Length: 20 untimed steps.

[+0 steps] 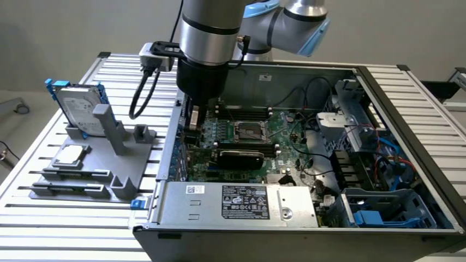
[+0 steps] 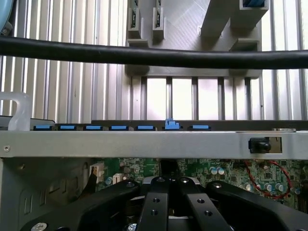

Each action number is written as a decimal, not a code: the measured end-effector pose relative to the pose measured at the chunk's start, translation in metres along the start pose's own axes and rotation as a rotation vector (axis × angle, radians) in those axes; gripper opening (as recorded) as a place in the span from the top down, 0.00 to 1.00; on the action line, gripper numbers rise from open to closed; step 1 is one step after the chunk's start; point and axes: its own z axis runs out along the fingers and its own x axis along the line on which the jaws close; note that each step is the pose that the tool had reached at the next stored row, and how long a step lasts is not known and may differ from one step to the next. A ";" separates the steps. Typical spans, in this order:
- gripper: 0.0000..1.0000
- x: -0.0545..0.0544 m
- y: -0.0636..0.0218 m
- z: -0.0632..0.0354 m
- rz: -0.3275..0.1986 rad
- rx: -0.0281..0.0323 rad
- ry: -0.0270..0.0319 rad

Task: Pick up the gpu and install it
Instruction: 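Press down on the gpu until it lock into place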

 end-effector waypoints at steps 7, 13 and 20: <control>0.89 0.000 0.0004 -0.0001 0.013 -0.0034 -0.0024; 0.89 0.000 0.0009 -0.0015 0.022 -0.0084 -0.0040; 0.89 0.000 0.0012 -0.0028 0.030 -0.0130 -0.0056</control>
